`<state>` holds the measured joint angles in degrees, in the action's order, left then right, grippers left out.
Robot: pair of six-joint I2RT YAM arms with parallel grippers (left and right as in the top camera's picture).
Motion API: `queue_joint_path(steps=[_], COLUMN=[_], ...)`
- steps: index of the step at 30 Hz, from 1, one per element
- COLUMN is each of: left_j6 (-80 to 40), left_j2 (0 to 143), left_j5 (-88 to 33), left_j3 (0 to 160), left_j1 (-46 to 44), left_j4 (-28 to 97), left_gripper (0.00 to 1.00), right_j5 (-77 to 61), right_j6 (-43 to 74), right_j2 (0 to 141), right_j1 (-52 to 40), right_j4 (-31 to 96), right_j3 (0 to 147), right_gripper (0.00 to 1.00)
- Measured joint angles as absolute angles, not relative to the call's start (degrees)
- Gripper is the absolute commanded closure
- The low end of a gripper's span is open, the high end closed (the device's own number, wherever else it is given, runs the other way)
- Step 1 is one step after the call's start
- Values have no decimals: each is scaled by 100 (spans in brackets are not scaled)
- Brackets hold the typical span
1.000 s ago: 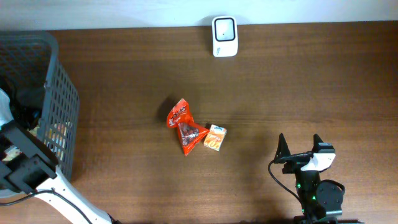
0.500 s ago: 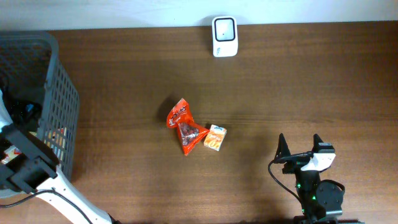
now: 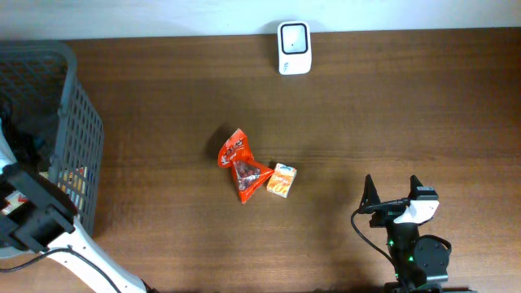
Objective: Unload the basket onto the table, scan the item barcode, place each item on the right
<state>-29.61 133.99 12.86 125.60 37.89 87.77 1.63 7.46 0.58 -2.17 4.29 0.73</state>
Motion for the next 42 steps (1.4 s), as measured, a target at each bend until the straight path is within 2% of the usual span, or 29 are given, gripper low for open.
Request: queue_joint_path(steps=[1, 2, 3, 5, 17, 21, 23, 26, 28, 31, 32, 37, 38, 39, 40, 42], left_j6=[-2961, -2961, -2961, -2812, -2405, -2353, -2290, -2049, -1966, -1925, -1920, -2235, -2300, -2381, -2484, -2571], left_j2=[13404, 13404, 13404, 13404, 13266, 12523, 12438, 12291, 11684, 10637, 10567, 10525, 10499, 10477, 10477, 10477], left_j5=[1284, 1271, 1262, 1002, 484, 36, -27, -248, -259, -193, -176, 473, 550, 604, 635, 696], left_j3=[12881, 13487, 13928, 14466, 14206, 14206, 14206, 14145, 13579, 12228, 11961, 11469, 11181, 10816, 10510, 10106], left_j1=[3791, 3789, 3789, 3789, 3791, 3793, 3795, 3795, 3793, 3795, 3795, 3795, 3795, 3795, 3795, 3795], left_j4=[9004, 9286, 9509, 9660, 9660, 9666, 9666, 9668, 9618, 9647, 9697, 9205, 8917, 8676, 8600, 8602], left_gripper=[99, 86, 1, 1, 1, 0, 3, 1, 2, 10, 12, 13, 21, 23, 30, 70], right_j5=[163, 163, 163, 163, 163, 163, 163, 163, 161, 163, 163, 163, 163, 163, 163, 163], right_j6=[749, 749, 749, 746, 749, 749, 749, 749, 749, 749, 746, 749, 751, 746, 751, 749], right_j2=[60, 64, 64, 69, 69, 69, 69, 69, 69, 69, 71, 73, 73, 75, 80, 80], right_j1=[-217, -217, -217, -217, -217, -217, -217, -217, -217, -217, -217, -217, -217, -217, -217, -217], right_j4=[429, 432, 432, 429, 429, 429, 429, 429, 432, 432, 429, 429, 429, 432, 432, 432], right_j3=[73, 73, 73, 73, 73, 73, 73, 73, 73, 73, 73, 73, 73, 73, 73, 73], right_gripper=[2, 2, 2, 2, 1, 2, 2, 1, 2, 2, 2, 2, 2, 2, 2, 2])
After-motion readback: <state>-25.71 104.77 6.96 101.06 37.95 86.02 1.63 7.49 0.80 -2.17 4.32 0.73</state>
